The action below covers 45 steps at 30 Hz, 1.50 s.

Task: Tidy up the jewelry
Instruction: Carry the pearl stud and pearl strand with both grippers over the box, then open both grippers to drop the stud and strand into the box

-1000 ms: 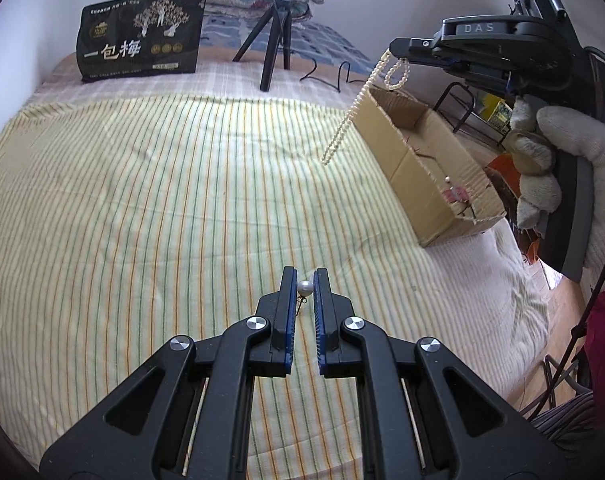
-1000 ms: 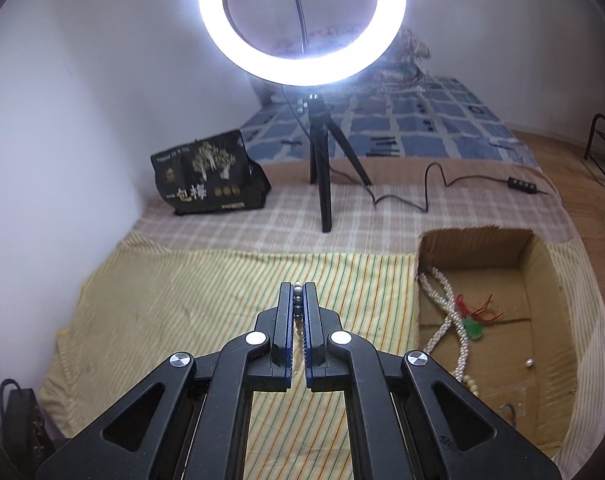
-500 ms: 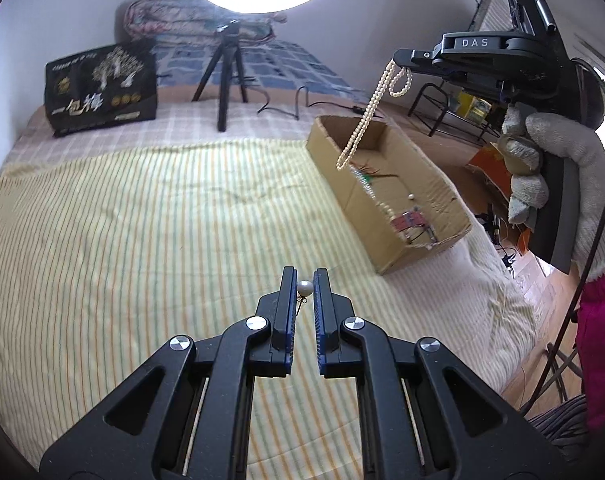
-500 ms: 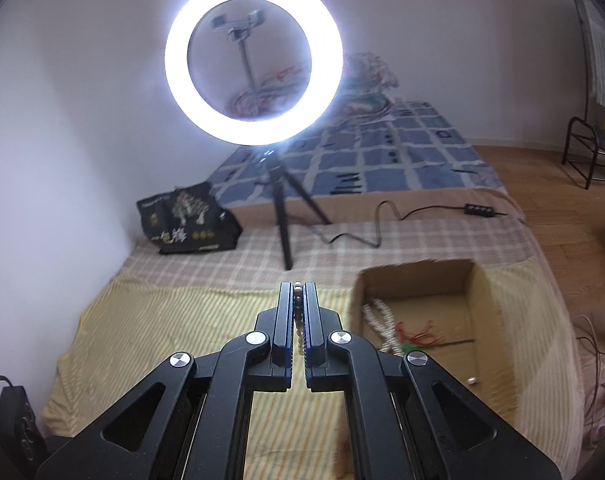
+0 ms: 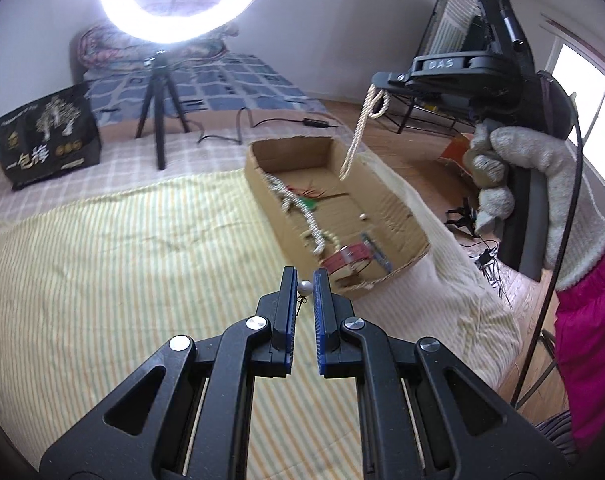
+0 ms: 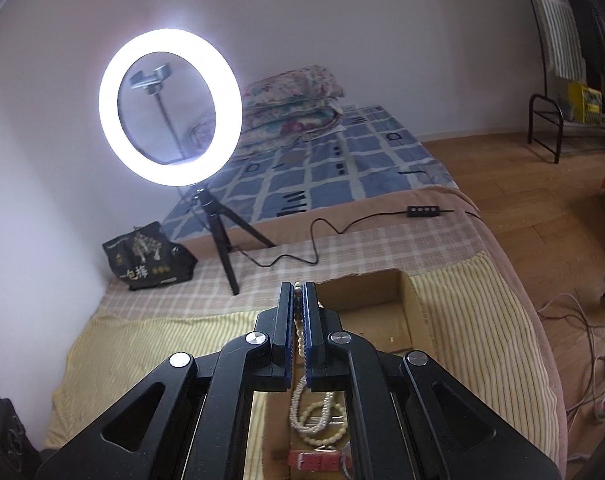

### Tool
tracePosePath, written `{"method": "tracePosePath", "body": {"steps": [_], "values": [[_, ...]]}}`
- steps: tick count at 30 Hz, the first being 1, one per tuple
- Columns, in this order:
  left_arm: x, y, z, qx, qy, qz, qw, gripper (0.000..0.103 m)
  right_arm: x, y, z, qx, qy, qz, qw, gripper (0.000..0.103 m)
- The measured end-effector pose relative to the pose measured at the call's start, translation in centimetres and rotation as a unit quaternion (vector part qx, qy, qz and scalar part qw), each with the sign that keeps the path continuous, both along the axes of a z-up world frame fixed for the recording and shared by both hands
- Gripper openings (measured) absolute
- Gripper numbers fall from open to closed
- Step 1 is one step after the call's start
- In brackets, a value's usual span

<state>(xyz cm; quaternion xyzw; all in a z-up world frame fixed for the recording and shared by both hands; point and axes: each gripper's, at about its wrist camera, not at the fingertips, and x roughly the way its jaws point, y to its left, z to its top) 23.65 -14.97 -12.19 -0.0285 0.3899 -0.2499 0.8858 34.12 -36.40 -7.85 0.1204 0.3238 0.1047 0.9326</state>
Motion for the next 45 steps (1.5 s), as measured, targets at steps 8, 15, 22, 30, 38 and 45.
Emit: {"method": "tracePosePath", "body": {"steps": [8,15,22,30,38,45], "values": [[2.9,-3.3,0.6,-0.005,-0.005,-0.018,0.9998,0.006,1.5,-1.6,-1.1,0.01,0.009,-0.005,1.0,0.003],[5.5,-6.1,0.4,-0.005,-0.007,-0.031,0.9995,0.006,3.1,-2.2,-2.3,0.006,0.013,-0.004,1.0,0.003],[7.6,-9.0,-0.5,0.0,-0.005,-0.045,0.999,0.006,4.3,-3.7,-4.0,0.009,0.022,-0.012,1.0,0.003],[8.8,-11.5,-1.3,0.02,-0.018,-0.059,0.9979,0.006,5.4,-5.1,-5.4,0.008,0.031,-0.013,0.999,0.003],[9.4,-12.6,-1.6,0.03,-0.023,-0.063,0.9973,0.006,6.0,-5.6,-6.7,0.007,0.043,-0.009,0.999,0.003],[9.6,-13.0,-1.7,0.033,-0.028,-0.066,0.9969,0.006,6.2,-5.5,-7.4,0.005,0.052,-0.008,0.999,0.003]]}}
